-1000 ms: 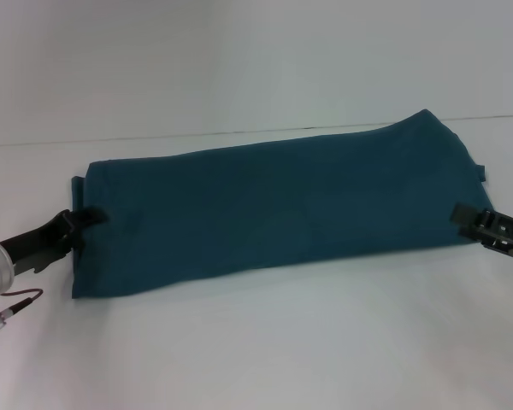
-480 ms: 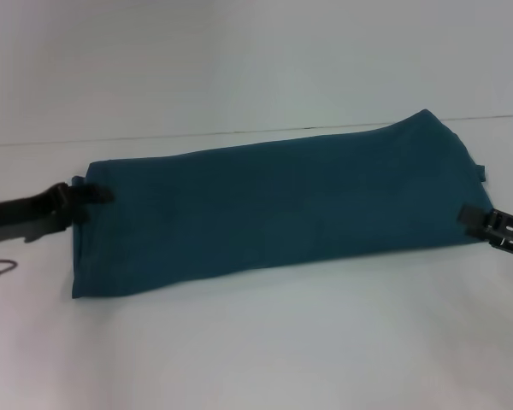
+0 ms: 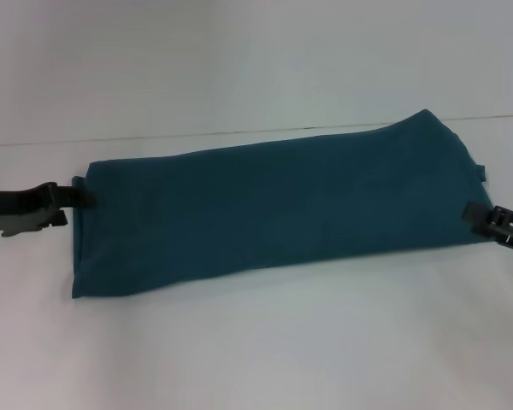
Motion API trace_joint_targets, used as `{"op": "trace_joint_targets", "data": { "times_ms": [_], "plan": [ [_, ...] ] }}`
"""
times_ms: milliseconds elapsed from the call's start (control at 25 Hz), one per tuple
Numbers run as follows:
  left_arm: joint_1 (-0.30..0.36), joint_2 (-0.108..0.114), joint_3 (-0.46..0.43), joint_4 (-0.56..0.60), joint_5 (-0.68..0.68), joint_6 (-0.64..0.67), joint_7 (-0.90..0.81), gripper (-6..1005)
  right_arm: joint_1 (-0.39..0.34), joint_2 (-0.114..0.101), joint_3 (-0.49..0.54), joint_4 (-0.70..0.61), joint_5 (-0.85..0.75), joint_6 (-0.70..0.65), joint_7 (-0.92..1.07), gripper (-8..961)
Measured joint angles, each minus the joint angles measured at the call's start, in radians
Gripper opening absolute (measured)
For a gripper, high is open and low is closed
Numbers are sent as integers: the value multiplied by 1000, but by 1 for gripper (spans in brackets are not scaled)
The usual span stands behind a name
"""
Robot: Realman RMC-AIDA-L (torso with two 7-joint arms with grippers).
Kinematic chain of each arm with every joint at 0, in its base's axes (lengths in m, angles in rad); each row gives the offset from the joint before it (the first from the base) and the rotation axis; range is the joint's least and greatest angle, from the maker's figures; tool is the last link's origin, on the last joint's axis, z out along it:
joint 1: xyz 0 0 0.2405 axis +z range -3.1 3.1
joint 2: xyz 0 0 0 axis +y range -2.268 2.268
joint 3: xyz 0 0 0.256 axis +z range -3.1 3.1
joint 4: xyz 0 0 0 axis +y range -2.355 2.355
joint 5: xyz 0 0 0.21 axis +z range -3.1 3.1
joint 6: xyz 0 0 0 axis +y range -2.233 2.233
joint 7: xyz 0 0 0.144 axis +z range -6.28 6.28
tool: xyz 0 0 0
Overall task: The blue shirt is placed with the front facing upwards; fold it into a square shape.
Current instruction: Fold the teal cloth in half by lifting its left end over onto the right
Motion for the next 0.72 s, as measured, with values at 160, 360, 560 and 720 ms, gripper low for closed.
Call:
{"op": "trace_joint_targets", "data": {
  "times_ms": [160,360,560,720],
  "plan": [
    [6,-14,0,-8,4,-26,-24,632,0,-1,10,0,0,35,2,884],
    [7,-17,3,-14,5,-27,-20,625,11,-6,7,1,-35,55,8,884],
    [6,-17,3,-15,14,-37,-20,614,18,-3,10,1,-47,51,8,884],
    [-4,-21,6,-20,64,-72,-43,604,19,-2,10,1,-47,50,8,884]
  ]
}}
